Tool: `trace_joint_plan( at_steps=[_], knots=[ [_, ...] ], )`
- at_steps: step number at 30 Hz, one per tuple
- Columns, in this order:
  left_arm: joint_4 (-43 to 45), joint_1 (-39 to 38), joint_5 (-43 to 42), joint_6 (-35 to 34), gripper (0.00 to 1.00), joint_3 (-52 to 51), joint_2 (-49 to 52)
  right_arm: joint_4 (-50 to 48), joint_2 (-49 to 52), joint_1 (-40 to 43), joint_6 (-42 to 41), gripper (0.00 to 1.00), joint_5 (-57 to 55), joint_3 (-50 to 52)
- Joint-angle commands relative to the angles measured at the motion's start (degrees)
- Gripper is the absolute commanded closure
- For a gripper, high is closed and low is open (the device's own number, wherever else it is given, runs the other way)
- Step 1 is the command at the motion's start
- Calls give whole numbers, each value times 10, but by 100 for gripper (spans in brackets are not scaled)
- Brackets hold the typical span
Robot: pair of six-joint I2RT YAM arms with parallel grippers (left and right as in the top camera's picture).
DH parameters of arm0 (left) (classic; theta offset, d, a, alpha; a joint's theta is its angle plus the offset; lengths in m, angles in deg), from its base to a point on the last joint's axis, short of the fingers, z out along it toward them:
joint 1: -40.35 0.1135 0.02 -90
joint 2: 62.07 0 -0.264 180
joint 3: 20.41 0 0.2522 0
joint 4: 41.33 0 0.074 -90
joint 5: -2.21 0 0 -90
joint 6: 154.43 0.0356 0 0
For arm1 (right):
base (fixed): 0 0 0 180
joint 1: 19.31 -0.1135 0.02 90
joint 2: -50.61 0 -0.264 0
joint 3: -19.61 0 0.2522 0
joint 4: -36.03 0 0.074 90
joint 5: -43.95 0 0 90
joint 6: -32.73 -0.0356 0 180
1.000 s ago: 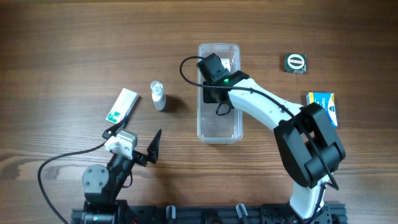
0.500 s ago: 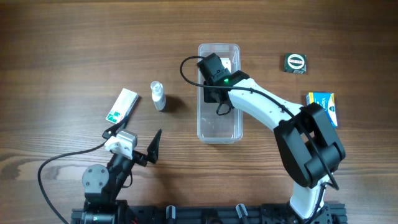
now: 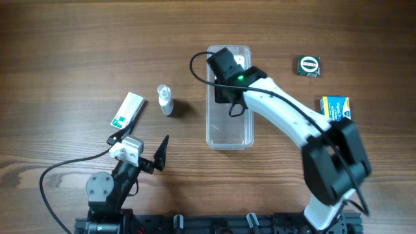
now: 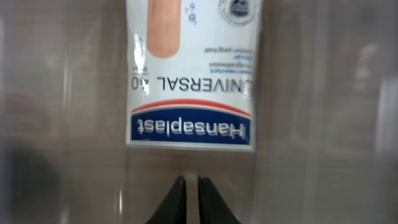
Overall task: Pack container
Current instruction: 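Lower the Hansaplast box into the container and open the right gripper, then move the right gripper right to the blue-yellow VapoDrops box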
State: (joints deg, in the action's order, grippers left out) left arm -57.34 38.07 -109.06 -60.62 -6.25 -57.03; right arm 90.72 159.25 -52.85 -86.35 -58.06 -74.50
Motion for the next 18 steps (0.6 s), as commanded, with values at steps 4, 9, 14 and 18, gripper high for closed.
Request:
trace_joint_plan(
  at_steps=[4,9,14,18],
  knots=[
    [-4,3,3,5,0,-1,0,99,-151,10,36,87,-17,-73],
    [-4,3,3,4,0,-1,0,189,-262,50,62,71,-44,-73],
    [-4,3,3,5,0,-1,0,300,-313,166,54,0,-51,-73],
    [-4,3,3,5,0,-1,0,315,-312,281,48,0,-51,-55]
  ],
)
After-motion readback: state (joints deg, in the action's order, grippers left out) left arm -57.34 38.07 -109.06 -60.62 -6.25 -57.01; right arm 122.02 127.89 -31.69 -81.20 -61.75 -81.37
